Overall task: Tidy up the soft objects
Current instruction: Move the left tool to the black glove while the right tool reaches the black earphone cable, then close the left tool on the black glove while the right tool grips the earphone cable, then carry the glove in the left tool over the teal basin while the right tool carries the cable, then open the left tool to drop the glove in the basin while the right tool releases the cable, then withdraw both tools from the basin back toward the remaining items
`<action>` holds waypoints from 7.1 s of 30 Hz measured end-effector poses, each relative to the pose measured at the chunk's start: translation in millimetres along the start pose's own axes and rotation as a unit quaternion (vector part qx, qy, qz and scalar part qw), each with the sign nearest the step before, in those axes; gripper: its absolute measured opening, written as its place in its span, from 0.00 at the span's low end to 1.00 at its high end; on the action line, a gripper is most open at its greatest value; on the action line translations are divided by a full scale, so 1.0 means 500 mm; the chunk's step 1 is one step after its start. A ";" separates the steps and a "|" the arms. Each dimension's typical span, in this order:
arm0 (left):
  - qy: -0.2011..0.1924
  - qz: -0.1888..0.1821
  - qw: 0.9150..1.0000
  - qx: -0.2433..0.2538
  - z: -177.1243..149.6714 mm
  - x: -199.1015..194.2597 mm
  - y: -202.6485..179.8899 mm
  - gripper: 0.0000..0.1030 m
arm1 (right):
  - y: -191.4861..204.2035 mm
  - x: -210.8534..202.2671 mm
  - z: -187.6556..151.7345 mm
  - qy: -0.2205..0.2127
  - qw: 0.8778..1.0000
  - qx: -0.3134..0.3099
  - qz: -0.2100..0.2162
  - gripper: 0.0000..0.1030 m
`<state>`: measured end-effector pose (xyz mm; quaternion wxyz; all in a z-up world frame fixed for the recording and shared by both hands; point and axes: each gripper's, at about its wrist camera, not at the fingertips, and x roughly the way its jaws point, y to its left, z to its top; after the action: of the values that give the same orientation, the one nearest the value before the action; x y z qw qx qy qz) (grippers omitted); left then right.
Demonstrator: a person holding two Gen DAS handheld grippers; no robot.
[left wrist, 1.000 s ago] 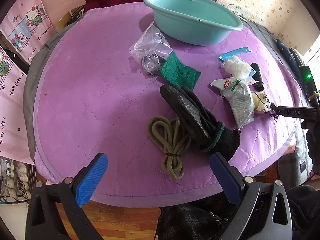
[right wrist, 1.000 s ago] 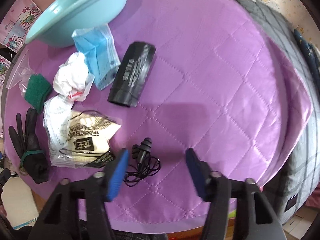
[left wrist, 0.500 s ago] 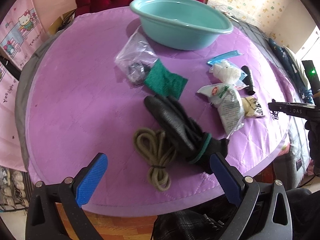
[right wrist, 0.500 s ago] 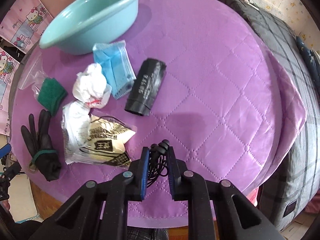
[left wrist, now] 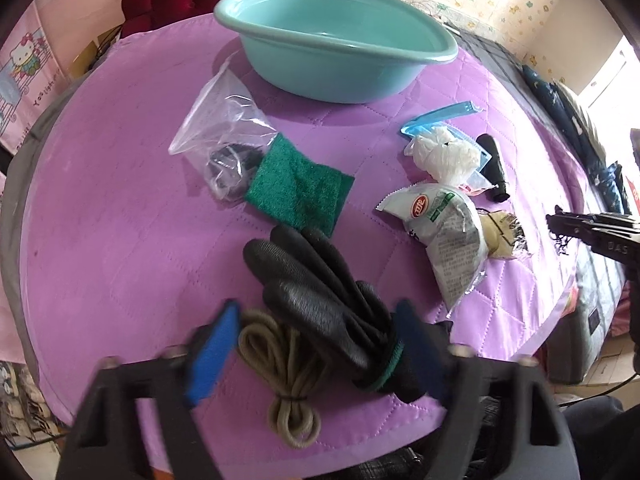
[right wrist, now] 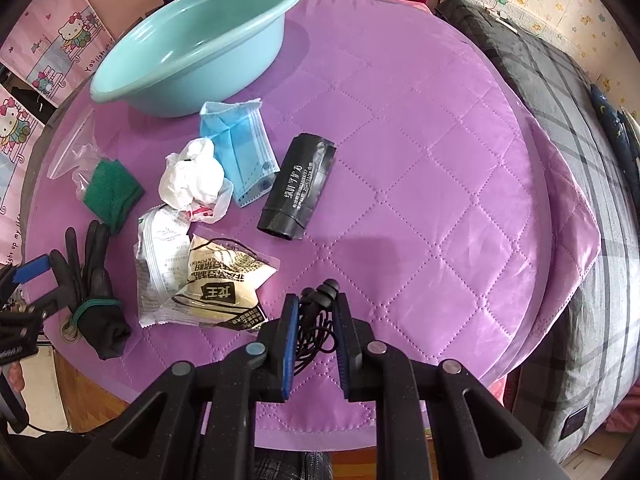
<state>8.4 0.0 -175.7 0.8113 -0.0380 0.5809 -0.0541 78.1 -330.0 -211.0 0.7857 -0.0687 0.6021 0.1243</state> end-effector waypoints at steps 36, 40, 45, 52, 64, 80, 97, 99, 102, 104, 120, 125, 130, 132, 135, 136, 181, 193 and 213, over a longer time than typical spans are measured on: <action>-0.032 -0.026 0.997 0.071 0.080 -0.136 -0.069 0.04 | 0.078 -0.094 0.055 -0.059 0.996 -0.069 0.014 0.16; -0.032 -0.024 0.997 0.072 0.093 -0.152 -0.071 0.04 | 0.088 -0.106 0.070 -0.061 0.995 -0.077 0.017 0.16; -0.038 -0.015 0.996 0.080 0.110 -0.171 -0.077 0.04 | 0.101 -0.117 0.089 -0.060 0.994 -0.085 0.017 0.16; -0.050 -0.009 0.995 0.091 0.149 -0.196 -0.084 0.04 | 0.121 -0.139 0.125 -0.066 0.993 -0.093 0.024 0.17; -0.082 -0.014 0.990 0.113 0.250 -0.235 -0.091 0.04 | 0.159 -0.186 0.219 -0.087 0.990 -0.106 0.032 0.17; -0.098 -0.006 0.988 0.120 0.390 -0.234 -0.078 0.04 | 0.188 -0.199 0.358 -0.098 0.987 -0.117 0.042 0.17; -0.078 -0.015 0.991 0.105 0.516 -0.137 -0.050 0.04 | 0.211 -0.122 0.474 -0.083 0.989 -0.111 0.056 0.17; -0.075 -0.013 0.992 0.104 0.524 -0.124 -0.049 0.04 | 0.210 -0.109 0.486 -0.081 0.989 -0.107 0.058 0.18; -0.070 -0.015 0.992 0.100 0.538 -0.099 -0.046 0.04 | 0.205 -0.091 0.501 -0.077 0.990 -0.102 0.063 0.18; -0.068 -0.012 0.993 0.100 0.545 -0.084 -0.044 0.04 | 0.204 -0.080 0.510 -0.076 0.990 -0.099 0.064 0.18; -0.032 0.008 0.996 0.085 0.575 0.063 -0.017 0.04 | 0.187 0.056 0.574 -0.036 0.994 -0.077 0.070 0.19; -0.021 0.014 0.996 0.083 0.575 0.097 -0.014 0.04 | 0.186 0.094 0.581 -0.022 0.994 -0.074 0.073 0.19; -0.007 0.027 0.996 0.087 0.571 0.125 -0.014 0.04 | 0.186 0.116 0.585 -0.015 0.994 -0.074 0.075 0.19; -0.006 0.031 0.995 0.090 0.567 0.133 -0.013 0.04 | 0.186 0.122 0.584 -0.013 0.994 -0.076 0.078 0.19; -0.004 0.032 0.996 0.084 0.567 0.144 -0.007 0.04 | 0.187 0.128 0.586 -0.012 0.994 -0.075 0.079 0.19; -0.003 0.032 0.996 0.084 0.566 0.146 -0.005 0.05 | 0.186 0.129 0.586 -0.012 0.994 -0.074 0.080 0.19; -0.062 0.086 0.992 0.072 0.356 -0.064 -0.026 1.00 | 0.177 -0.097 0.385 -0.082 0.995 -0.049 0.000 1.00; -0.076 0.078 0.992 0.059 0.260 -0.107 -0.027 1.00 | 0.161 -0.127 0.277 -0.084 0.996 -0.042 -0.003 1.00; -0.083 0.076 0.992 0.051 0.104 -0.115 -0.012 1.00 | 0.140 -0.127 0.127 -0.088 0.996 -0.027 -0.005 1.00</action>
<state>39.0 1.8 -104.2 0.8595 0.0435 0.5089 -0.0182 102.2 -253.8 -130.1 0.8339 -0.0816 0.5269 0.1424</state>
